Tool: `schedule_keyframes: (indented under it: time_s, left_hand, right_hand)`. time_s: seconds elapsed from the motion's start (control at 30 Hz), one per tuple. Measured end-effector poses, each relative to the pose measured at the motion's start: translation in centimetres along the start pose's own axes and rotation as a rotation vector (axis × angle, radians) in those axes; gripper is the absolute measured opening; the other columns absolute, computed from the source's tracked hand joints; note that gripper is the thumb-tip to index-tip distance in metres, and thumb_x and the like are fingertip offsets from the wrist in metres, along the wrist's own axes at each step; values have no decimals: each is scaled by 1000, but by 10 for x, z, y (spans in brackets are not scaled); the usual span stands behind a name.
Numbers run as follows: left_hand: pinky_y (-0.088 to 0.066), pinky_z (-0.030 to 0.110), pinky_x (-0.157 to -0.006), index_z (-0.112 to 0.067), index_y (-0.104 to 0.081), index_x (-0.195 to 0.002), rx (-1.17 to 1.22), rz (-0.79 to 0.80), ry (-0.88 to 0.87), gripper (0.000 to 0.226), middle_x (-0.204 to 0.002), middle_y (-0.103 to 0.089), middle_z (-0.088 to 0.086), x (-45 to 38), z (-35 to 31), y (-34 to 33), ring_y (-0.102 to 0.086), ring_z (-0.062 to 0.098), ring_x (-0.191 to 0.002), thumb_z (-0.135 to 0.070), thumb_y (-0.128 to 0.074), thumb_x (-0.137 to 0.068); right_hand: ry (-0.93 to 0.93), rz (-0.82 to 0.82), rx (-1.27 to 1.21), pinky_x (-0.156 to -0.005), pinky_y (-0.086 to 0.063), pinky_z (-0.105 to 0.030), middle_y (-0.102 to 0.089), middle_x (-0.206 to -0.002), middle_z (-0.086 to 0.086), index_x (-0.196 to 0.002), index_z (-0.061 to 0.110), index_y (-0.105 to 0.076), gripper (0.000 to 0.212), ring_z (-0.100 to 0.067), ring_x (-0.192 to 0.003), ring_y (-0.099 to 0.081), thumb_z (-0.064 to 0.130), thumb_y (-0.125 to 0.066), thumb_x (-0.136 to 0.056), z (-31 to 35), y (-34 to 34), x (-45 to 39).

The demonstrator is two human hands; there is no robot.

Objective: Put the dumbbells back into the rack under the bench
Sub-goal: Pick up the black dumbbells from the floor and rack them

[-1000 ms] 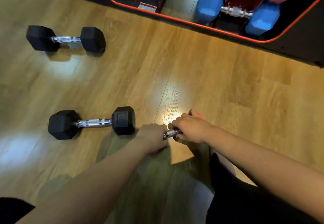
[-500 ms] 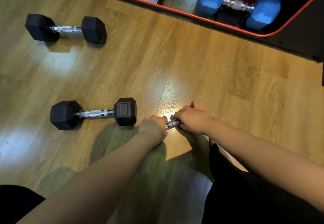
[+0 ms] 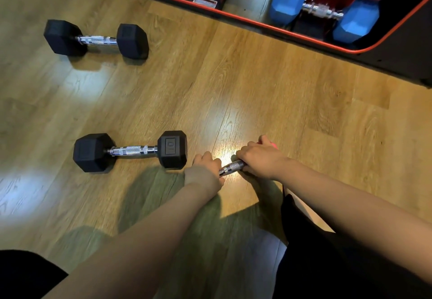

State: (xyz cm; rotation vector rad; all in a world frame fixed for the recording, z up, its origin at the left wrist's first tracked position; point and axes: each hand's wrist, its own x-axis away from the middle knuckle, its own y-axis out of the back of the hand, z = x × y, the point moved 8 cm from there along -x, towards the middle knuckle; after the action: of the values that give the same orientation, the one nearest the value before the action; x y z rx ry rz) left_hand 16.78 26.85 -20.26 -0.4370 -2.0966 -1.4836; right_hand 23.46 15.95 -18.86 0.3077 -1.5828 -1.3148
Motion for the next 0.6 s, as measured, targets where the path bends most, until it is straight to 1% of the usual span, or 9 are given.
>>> schedule_keyframes:
  time_s: [0.07, 0.17, 0.23, 0.33, 0.43, 0.53, 0.6]
  left_hand:
    - [-52, 42, -88, -25, -58, -121, 40, -12, 39, 34, -118, -47, -1, 1, 4, -1, -42, 20, -112, -40, -61, -90]
    - [-52, 41, -88, -23, -60, -120, 73, -2, 39, 31, -117, -47, -1, 1, 4, -2, -43, 19, -110, -36, -61, -91]
    - [-51, 41, -91, -22, -63, -117, 77, -2, 26, 29, -114, -47, -2, -2, 5, 1, -43, 19, -110, -35, -63, -91]
    - [-49, 37, -93, -21, -66, -113, 66, -37, 1, 27, -112, -48, -3, -14, 3, 22, -45, 17, -108, -35, -67, -90]
    - [-50, 36, -88, -21, -67, -115, -8, -104, -80, 28, -114, -48, -3, -24, -15, 58, -46, 16, -109, -34, -66, -91]
    - [-52, 40, -85, -22, -65, -117, -82, -216, -183, 29, -116, -48, -4, -31, -41, 101, -44, 17, -111, -34, -63, -91]
    - [-50, 41, -85, -23, -64, -117, -166, -287, -246, 29, -116, -48, -4, -40, -63, 131, -43, 18, -113, -36, -62, -91]
  right_hand:
    - [13, -1, 11, -87, -24, -39, -62, -107, 11, -114, 36, -56, 18, -15, -99, -50, 38, -56, -97, 0, 0, 1]
    - [29, 13, 23, -90, -25, -40, -63, -109, 12, -119, 34, -56, 22, -15, -101, -50, 37, -55, -97, 1, 3, 1]
    - [40, 17, 21, -93, -25, -41, -63, -107, 11, -118, 34, -56, 21, -15, -101, -50, 38, -55, -97, -1, 4, 1]
    - [38, -27, 17, -96, -25, -44, -64, -104, 8, -112, 29, -54, 17, -17, -98, -51, 38, -52, -99, -10, 11, 2]
    - [-10, -84, 10, -97, -26, -44, -63, -105, 7, -109, 25, -53, 19, -17, -99, -51, 41, -51, -98, -31, 28, 10]
    - [-91, -167, -9, -99, -24, -45, -61, -106, 8, -112, 25, -52, 23, -17, -103, -51, 43, -50, -98, -61, 57, 21]
    - [-140, -226, -24, -100, -23, -45, -60, -103, 8, -109, 26, -52, 21, -17, -102, -51, 43, -50, -97, -83, 80, 32]
